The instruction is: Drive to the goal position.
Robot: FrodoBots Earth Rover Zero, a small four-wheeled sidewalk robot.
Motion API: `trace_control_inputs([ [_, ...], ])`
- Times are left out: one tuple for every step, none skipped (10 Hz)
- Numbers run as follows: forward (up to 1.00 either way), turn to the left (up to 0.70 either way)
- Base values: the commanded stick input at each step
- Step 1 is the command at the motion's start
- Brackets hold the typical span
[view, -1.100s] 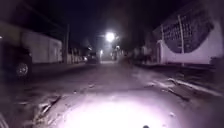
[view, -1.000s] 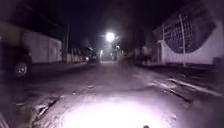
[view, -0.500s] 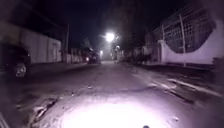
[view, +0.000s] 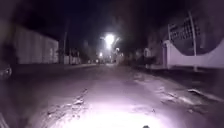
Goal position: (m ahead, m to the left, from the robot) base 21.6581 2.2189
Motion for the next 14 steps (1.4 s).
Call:
trace_control_inputs([
  [0.7,0.0],
  [0.7,0.0],
  [0.7,0.0],
  [0.7,0.0],
  [0.7,0.0],
  [0.7,0.0],
  [0.7,0.0],
  [0.7,0.0],
  [0.7,0.0],
  [0.7,0.0],
  [0.7,0.0],
  [0.7,0.0],
  [0.7,0.0],
  [0.7,0.0],
])
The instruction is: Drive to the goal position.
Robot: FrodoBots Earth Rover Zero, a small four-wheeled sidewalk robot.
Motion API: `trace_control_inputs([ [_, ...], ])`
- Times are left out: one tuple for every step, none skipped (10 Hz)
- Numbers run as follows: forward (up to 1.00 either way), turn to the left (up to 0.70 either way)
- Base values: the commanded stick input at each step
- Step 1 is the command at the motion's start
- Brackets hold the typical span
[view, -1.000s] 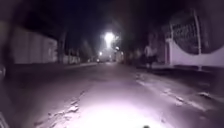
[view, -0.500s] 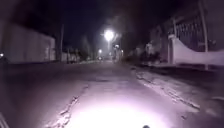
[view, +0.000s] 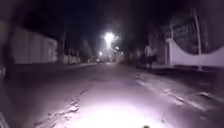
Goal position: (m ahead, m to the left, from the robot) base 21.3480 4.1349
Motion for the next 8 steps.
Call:
trace_control_inputs([
  [0.7,0.0],
  [0.7,0.0],
  [0.7,0.0],
  [0.7,0.0],
  [0.7,0.0],
  [0.7,0.0],
  [0.7,0.0],
  [0.7,0.0],
])
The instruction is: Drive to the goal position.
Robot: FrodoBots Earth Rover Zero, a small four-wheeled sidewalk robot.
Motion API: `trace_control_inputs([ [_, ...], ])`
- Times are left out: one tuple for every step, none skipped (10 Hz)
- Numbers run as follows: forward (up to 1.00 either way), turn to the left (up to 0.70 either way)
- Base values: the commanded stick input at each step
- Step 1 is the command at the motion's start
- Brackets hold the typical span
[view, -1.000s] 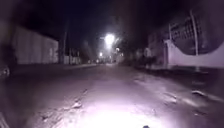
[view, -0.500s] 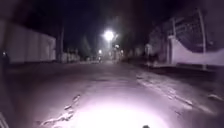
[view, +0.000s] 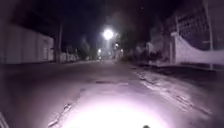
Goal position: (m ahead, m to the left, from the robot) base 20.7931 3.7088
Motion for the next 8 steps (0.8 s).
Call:
trace_control_inputs([
  [0.7,0.0],
  [0.7,0.0],
  [0.7,0.0],
  [0.7,0.0],
  [0.7,0.0],
  [0.7,0.0],
  [0.7,0.0],
  [0.7,0.0],
])
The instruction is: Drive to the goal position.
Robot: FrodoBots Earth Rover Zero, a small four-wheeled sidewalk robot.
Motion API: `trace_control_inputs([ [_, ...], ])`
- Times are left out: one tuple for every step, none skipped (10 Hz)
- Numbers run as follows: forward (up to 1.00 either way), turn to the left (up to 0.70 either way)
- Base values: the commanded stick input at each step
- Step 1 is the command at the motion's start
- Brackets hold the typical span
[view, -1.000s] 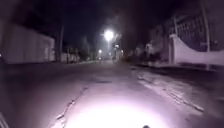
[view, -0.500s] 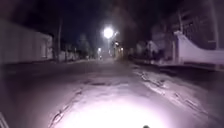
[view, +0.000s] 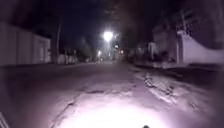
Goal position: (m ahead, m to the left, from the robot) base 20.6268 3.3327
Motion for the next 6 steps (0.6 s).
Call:
trace_control_inputs([
  [0.7,0.0],
  [0.7,0.15],
  [0.7,0.35],
  [0.7,0.35],
  [0.7,0.0],
  [0.7,0.0],
])
